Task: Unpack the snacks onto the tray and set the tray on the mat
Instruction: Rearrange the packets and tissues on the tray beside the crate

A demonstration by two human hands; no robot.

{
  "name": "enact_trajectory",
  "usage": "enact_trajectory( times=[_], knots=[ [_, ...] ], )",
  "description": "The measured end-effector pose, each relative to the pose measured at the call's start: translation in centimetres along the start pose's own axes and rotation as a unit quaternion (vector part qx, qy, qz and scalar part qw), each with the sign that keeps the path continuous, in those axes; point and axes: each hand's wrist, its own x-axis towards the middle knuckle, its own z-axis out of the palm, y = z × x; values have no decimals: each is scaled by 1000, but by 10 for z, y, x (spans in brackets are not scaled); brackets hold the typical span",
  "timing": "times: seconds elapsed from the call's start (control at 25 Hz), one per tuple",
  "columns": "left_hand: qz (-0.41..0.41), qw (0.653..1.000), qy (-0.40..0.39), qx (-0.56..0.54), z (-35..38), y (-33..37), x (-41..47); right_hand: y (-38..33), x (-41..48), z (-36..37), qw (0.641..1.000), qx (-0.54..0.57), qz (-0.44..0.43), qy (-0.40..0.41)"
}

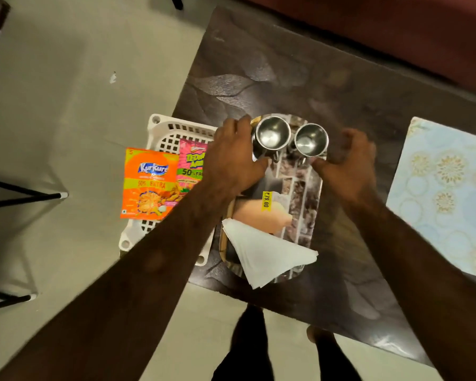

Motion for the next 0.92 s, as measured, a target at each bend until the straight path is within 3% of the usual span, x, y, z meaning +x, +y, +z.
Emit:
enact_trajectory(
  times=[0.2,0.36,0.92],
  knots=[
    [10,998,-26,64,21,21,30,0,21,17,995,-7,-72,-67],
    [31,996,-51,69,22,22,37,1,25,19,996,-4,-69,-51],
    [57,990,-86,95,8,12,41,-2,32,10,992,-52,-53,-104]
  ],
)
